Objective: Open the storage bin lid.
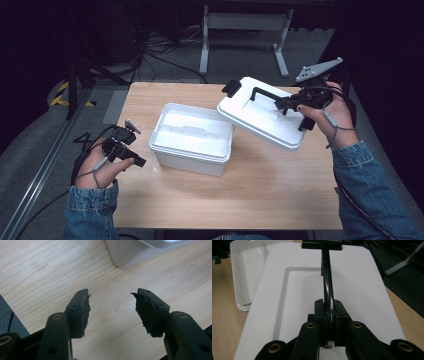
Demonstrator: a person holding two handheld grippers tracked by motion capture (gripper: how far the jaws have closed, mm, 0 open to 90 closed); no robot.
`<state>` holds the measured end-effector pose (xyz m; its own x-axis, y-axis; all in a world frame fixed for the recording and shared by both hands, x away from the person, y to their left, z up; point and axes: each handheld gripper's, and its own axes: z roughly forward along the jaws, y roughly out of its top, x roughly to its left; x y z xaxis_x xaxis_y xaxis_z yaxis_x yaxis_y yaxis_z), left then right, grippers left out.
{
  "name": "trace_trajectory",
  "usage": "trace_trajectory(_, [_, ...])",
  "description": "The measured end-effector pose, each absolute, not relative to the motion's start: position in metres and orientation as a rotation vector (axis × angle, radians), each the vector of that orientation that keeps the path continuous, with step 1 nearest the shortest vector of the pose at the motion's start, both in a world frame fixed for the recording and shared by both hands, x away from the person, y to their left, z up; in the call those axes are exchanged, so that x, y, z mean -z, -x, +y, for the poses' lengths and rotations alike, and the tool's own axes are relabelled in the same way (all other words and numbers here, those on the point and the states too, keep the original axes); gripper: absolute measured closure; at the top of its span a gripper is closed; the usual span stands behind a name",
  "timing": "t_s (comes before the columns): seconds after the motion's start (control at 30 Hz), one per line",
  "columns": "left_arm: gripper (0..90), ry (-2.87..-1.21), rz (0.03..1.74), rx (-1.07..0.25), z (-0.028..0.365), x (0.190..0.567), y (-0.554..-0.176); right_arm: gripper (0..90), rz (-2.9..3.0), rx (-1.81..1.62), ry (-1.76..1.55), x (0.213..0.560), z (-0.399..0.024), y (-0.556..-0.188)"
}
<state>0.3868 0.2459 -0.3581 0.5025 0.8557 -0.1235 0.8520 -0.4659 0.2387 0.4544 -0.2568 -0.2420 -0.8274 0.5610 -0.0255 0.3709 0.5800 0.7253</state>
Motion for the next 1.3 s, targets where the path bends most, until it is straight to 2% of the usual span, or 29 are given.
trace_trajectory(0.3, [45.5, -2.485, 1.446, -0.021, 0.245, 0.358, -0.387, 84.4, 2.501, -1.040, -0.919, 0.262, -0.295, -0.464])
trace_trajectory(0.67, [45.4, -2.482, 1.452, -0.015, 0.246, 0.360, -0.388, 84.4, 2.453, -1.012, -1.045, 0.290, -0.320, -0.479])
trace_trajectory(1.1, [45.8, -2.485, 1.452, 0.006, 0.247, 0.361, -0.389, 84.4, 2.473, -0.965, -1.140, 0.365, -0.327, -0.499])
trace_trajectory(1.3, [45.9, -2.495, 1.448, 0.013, 0.247, 0.362, -0.389, 84.4, 2.472, -0.975, -1.148, 0.385, -0.328, -0.502])
